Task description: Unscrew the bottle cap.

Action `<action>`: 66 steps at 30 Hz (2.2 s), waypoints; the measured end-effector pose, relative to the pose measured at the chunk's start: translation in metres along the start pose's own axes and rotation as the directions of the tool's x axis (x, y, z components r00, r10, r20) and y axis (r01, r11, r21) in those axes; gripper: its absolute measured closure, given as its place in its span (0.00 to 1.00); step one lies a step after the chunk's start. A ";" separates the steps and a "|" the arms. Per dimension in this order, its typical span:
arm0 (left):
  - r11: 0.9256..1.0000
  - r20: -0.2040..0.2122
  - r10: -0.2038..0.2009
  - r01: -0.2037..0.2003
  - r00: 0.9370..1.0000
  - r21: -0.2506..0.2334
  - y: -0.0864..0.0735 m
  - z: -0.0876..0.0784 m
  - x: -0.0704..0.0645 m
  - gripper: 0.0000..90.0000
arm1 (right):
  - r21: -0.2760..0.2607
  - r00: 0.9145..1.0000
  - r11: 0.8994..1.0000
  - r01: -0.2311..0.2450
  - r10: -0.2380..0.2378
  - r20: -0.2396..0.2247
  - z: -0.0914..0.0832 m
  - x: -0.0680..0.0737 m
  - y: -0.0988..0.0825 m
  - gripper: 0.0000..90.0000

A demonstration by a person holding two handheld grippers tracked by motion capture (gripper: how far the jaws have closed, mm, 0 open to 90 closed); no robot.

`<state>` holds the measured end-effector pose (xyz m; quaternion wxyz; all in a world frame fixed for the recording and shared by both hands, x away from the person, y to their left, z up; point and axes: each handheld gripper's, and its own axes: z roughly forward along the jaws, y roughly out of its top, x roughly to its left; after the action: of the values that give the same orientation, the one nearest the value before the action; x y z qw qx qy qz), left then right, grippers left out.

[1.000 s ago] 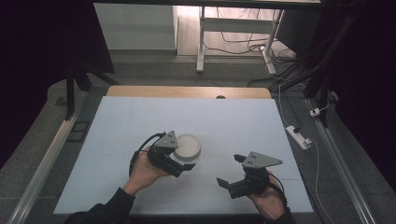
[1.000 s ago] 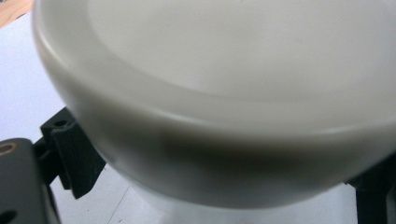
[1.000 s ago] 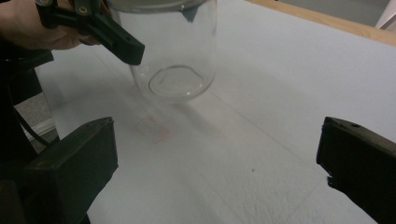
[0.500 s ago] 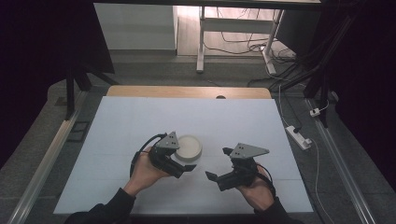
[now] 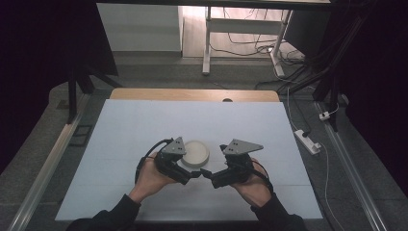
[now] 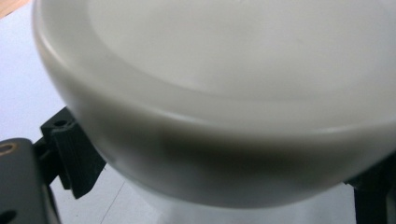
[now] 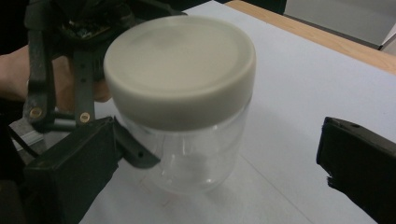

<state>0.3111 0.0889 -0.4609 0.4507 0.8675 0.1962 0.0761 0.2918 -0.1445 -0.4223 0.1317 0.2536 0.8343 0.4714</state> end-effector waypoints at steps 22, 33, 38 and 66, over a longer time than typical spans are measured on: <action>1.000 -0.001 0.000 0.000 1.000 0.007 -0.001 0.004 -0.001 0.08 | 0.001 0.999 1.000 0.016 -0.016 -0.052 0.043 0.008 0.026 0.00; 1.000 0.013 -0.006 0.006 1.000 0.008 -0.002 0.004 0.002 0.08 | -0.032 0.993 0.999 0.034 -0.037 -0.111 0.046 0.004 0.023 0.08; 1.000 0.044 0.013 -0.014 0.999 0.017 -0.002 0.004 0.004 0.08 | -0.024 0.984 0.999 0.036 -0.040 -0.174 0.047 -0.003 0.022 0.08; 1.000 0.019 -0.022 0.023 1.000 -0.009 -0.002 -0.002 0.008 0.08 | -0.060 0.984 0.998 0.021 -0.031 -0.174 0.034 -0.009 0.030 0.00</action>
<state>0.3172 0.0950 -0.4617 0.4573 0.8639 0.2014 0.0636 0.3243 -0.1123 -0.4148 0.0714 0.1966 0.8319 0.5140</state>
